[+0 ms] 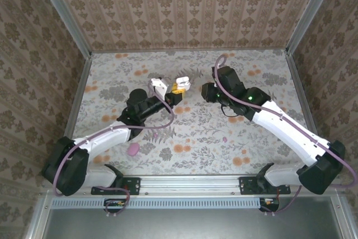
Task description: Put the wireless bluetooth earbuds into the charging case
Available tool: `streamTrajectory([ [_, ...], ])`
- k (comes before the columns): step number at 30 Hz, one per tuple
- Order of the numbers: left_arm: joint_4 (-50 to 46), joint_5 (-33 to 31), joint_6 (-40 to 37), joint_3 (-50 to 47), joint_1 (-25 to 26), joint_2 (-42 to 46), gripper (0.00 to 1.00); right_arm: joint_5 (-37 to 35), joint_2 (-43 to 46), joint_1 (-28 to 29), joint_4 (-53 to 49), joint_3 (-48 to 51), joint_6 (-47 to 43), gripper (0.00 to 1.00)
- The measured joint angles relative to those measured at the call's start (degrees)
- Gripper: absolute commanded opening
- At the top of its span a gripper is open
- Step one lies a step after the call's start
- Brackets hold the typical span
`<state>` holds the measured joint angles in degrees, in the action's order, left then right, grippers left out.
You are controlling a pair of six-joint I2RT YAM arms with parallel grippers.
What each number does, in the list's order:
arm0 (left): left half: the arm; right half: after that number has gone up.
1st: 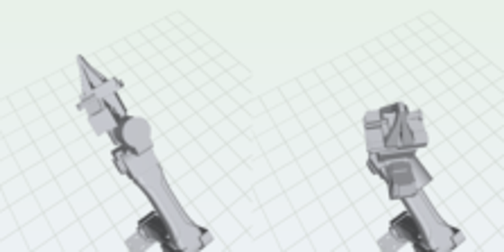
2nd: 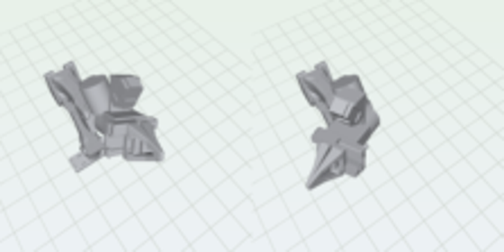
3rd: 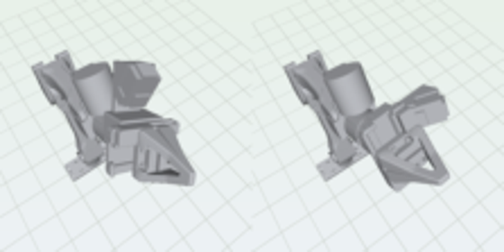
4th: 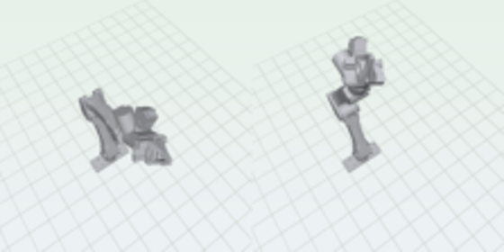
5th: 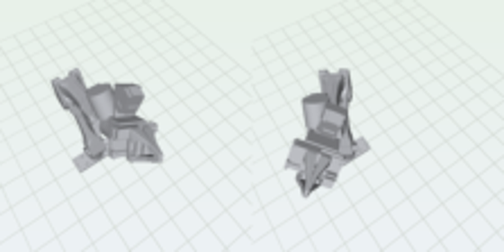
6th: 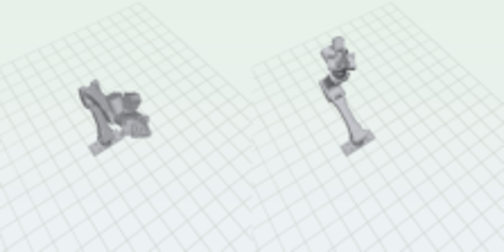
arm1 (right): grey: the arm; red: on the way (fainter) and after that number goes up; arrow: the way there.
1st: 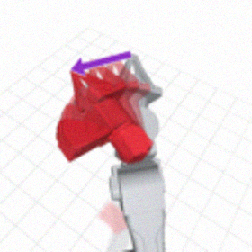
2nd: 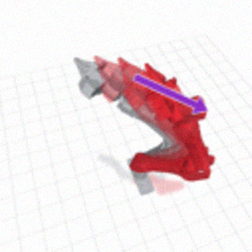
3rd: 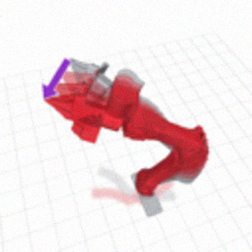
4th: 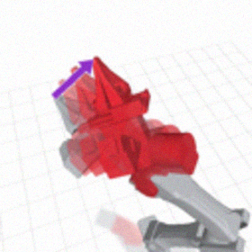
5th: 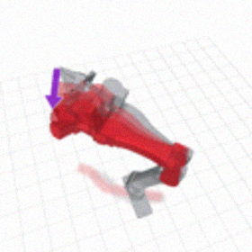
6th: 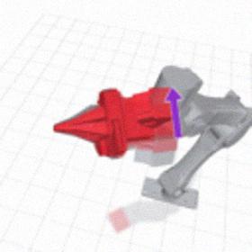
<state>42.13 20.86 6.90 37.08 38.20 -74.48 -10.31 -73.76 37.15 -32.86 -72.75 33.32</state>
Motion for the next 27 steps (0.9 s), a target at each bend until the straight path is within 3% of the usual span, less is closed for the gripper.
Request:
streamTrajectory([
  [13,4.6,0.4,2.4,3.1,3.8,-6.2,0.14,0.4,2.2,0.2,6.3,-0.8,-0.1,0.28],
  [27,6.3,0.6,2.8,3.6,5.0,-6.6,0.14,1.7,-1.3,2.5,9.2,-2.6,-0.1,0.28],
])
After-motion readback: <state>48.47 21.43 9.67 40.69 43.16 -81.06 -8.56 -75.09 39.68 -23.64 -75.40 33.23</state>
